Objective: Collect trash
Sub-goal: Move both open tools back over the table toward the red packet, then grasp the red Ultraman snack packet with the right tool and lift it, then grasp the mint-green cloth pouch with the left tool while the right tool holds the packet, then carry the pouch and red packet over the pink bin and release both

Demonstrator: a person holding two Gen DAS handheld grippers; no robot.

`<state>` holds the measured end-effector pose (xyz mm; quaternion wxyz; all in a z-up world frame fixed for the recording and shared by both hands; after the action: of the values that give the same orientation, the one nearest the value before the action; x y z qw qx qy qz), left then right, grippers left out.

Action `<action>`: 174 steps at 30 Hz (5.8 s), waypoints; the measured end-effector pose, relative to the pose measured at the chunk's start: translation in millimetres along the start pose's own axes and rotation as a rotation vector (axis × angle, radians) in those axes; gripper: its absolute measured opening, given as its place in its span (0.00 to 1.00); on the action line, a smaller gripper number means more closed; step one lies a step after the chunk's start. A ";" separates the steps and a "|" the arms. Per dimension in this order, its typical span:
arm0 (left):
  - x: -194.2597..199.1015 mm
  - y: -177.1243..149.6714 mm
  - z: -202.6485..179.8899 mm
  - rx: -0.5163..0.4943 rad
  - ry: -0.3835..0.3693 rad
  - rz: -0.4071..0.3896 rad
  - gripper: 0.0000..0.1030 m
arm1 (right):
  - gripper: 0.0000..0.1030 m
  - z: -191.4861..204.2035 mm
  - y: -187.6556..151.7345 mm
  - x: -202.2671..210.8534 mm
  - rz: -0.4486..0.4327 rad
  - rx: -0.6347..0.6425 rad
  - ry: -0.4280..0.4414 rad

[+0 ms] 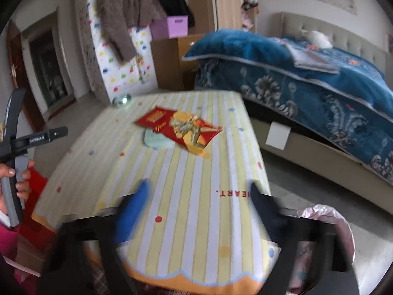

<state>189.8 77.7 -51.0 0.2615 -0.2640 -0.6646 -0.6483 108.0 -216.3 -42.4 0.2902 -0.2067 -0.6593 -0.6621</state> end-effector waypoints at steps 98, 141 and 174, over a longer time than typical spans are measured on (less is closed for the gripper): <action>62.4 -90.8 -116.9 -0.233 -0.245 0.001 0.87 | 0.67 21.1 -12.6 12.4 -0.137 -0.016 0.035; 97.7 -81.3 -182.8 -0.297 -0.288 -0.087 0.59 | 0.70 -66.0 -66.6 110.7 -0.211 -0.158 -0.017; 58.1 -133.7 -480.1 -0.557 -0.719 0.048 0.90 | 0.83 -255.0 -184.1 89.2 0.099 -0.426 -0.369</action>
<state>58.0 -404.2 -96.8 -0.0516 -0.5479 -0.5069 -0.6634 -51.6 -486.4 -134.0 0.1472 -0.4120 -0.5361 -0.7219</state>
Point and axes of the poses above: each gripper's, at about its wrist camera, not at the fingertips, and x roughly against the way its jaws point, z to its left, y to its top, the point moved 8 cm from there along -x, roughly the way its jaws point, and after that the axes turned 4 degrees about -z, right-handed, at the moved point
